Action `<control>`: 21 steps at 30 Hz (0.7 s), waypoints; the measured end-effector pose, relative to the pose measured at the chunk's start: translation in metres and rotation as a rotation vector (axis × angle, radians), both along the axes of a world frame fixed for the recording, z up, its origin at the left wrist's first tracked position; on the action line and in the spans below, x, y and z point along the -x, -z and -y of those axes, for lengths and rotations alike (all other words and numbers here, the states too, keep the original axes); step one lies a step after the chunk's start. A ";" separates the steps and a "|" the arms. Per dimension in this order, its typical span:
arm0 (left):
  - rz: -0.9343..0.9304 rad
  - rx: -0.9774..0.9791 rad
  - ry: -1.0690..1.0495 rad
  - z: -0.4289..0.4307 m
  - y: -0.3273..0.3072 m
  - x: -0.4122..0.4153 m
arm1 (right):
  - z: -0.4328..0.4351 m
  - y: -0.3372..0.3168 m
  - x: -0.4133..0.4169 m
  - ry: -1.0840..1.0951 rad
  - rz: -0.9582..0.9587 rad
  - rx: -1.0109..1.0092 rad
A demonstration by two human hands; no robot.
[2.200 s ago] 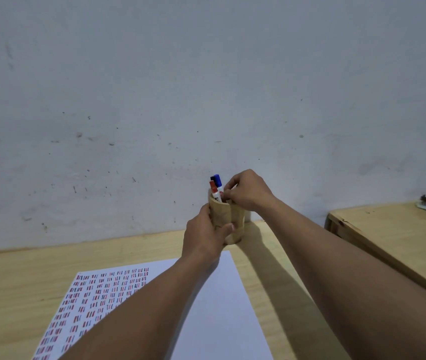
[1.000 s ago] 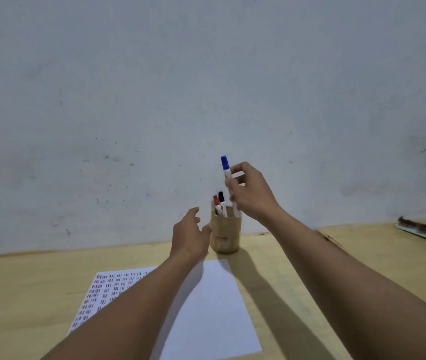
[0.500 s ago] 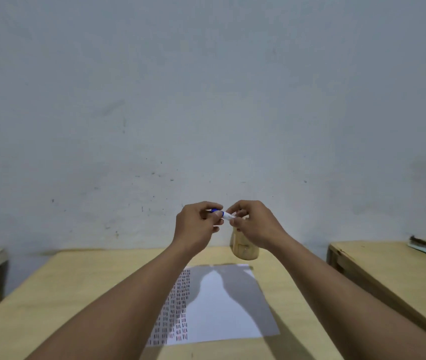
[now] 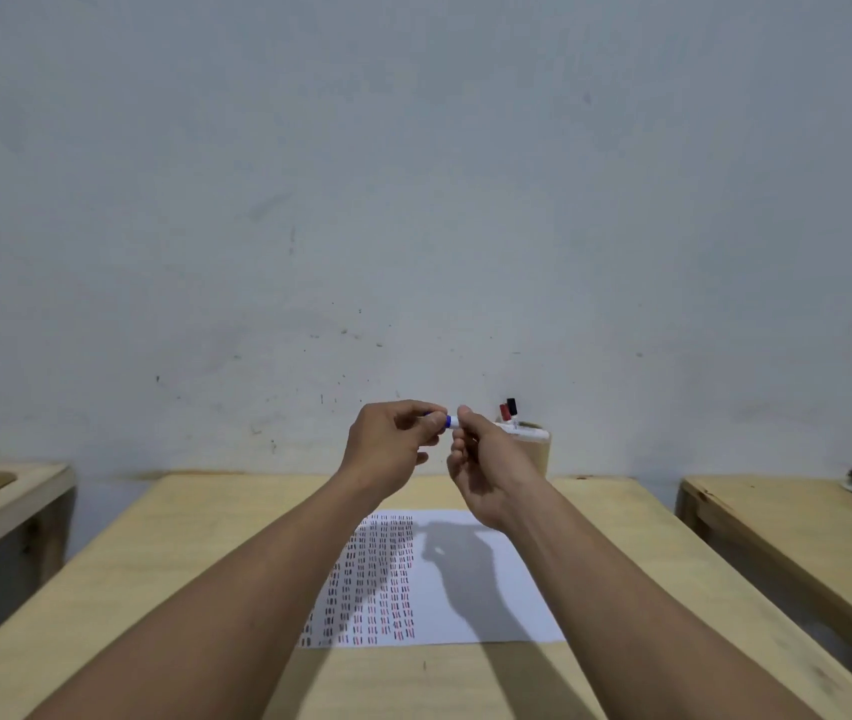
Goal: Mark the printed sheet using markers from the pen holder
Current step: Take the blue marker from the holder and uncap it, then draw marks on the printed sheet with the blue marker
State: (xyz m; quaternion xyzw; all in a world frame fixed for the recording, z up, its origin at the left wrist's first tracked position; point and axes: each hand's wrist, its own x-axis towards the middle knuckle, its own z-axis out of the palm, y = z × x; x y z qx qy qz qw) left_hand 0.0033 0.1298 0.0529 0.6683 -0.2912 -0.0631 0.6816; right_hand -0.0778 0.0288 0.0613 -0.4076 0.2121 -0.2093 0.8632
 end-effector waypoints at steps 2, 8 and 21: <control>0.001 -0.012 -0.043 -0.007 0.004 -0.004 | -0.005 0.005 -0.004 0.027 0.036 0.028; 0.076 -0.210 -0.200 -0.039 0.023 -0.026 | -0.006 0.032 -0.011 0.052 -0.010 0.127; 0.193 -0.694 -0.555 -0.095 0.108 -0.072 | -0.016 0.069 -0.024 -0.045 -0.155 0.323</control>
